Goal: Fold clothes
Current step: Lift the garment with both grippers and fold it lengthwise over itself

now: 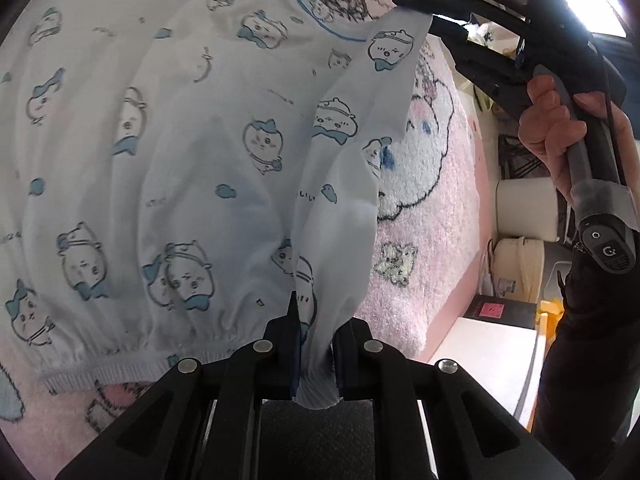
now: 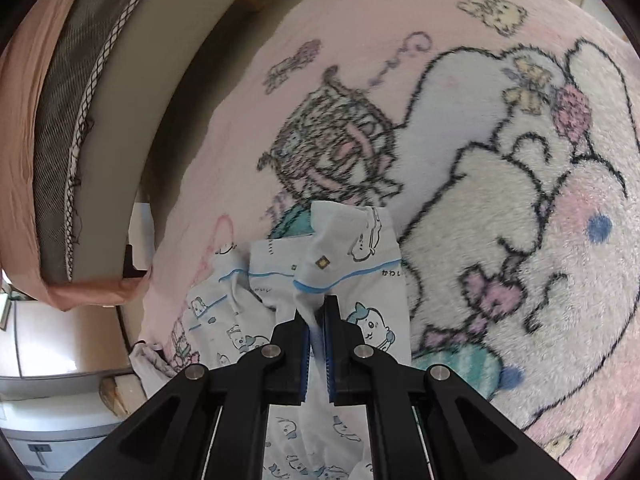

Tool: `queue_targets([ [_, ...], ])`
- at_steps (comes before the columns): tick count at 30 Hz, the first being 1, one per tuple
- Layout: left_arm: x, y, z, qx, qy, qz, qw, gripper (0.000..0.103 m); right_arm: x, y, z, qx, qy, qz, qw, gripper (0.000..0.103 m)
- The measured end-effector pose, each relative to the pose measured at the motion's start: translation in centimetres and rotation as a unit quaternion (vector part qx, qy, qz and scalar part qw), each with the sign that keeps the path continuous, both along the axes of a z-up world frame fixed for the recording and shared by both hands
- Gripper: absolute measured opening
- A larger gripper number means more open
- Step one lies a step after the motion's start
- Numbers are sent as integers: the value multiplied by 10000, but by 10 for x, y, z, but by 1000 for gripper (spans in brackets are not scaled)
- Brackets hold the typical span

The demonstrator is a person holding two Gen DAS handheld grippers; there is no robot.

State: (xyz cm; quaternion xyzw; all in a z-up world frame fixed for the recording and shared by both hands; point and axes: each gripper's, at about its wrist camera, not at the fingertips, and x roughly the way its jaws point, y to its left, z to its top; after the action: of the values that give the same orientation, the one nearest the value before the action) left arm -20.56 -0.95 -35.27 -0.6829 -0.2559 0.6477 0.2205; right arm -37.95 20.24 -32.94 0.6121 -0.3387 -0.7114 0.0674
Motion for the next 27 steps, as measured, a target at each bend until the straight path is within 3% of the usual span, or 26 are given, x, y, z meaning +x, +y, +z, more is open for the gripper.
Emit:
queue_targets([
  [14, 11, -60, 11, 57, 68, 641, 9979, 11, -14, -91, 15, 248, -61, 764, 9968, 4],
  [27, 21, -90, 16, 80, 133, 999, 9949, 11, -28, -166, 24, 419, -37, 1390, 9894, 4],
])
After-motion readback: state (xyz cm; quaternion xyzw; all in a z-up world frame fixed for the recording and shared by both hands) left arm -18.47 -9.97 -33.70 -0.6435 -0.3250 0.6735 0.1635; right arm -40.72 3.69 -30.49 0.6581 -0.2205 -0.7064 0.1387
